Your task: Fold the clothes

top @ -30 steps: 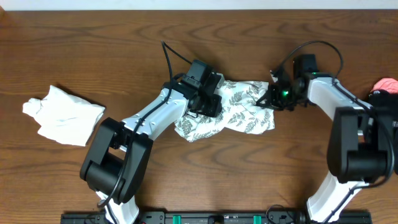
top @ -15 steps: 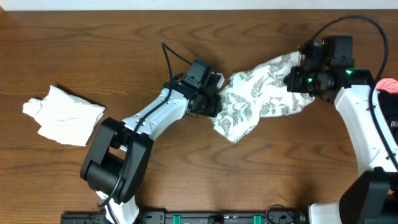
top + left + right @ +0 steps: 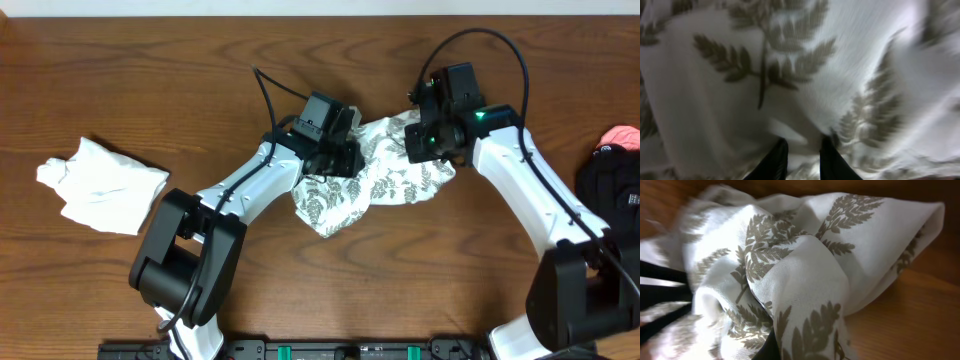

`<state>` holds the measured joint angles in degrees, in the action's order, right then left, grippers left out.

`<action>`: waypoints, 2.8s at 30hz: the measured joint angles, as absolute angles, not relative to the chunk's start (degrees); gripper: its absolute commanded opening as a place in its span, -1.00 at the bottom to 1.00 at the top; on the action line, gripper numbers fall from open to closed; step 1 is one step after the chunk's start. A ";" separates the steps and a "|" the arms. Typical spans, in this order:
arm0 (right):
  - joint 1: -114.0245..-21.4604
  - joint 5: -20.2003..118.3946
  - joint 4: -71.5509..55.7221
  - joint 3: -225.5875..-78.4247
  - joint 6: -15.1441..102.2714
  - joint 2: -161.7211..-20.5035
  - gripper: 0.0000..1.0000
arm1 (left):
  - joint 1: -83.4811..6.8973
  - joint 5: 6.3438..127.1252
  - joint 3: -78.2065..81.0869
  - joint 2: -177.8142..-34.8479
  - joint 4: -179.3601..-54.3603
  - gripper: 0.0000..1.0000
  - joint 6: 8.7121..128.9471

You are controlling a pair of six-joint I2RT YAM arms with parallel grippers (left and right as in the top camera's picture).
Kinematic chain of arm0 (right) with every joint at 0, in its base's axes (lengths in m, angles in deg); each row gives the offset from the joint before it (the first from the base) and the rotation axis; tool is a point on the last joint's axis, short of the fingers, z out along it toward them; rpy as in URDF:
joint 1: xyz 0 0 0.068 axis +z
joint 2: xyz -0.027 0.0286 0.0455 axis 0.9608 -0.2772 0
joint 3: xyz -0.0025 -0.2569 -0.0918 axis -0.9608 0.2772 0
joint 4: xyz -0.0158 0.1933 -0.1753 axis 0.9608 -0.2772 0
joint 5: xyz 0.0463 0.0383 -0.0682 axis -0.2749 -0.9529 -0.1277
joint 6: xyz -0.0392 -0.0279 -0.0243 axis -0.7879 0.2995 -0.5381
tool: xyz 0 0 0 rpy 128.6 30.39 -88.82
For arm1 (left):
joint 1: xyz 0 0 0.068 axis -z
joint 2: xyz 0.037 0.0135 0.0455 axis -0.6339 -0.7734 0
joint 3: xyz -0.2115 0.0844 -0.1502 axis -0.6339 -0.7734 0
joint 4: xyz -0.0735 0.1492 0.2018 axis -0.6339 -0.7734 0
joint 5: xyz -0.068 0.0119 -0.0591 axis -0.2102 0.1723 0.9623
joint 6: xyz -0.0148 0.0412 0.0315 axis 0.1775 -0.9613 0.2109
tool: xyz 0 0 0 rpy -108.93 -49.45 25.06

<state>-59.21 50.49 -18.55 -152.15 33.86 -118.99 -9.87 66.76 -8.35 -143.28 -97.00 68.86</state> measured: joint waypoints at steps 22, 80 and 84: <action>-52.72 41.90 -15.62 -152.17 38.12 -119.19 -0.98 | -6.30 64.90 -7.76 -151.28 -92.24 -0.88 86.24; -49.24 54.29 -7.42 -152.21 23.54 -119.19 0.99 | -27.68 42.93 -8.40 -107.26 -122.55 -0.17 74.92; -50.22 53.50 -10.55 -152.21 26.82 -119.19 0.99 | -27.68 43.19 -8.72 -108.42 -122.79 -0.05 73.98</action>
<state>-50.22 53.50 -10.55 -152.21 26.82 -119.19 -27.68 43.19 -8.72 -108.42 -122.79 73.98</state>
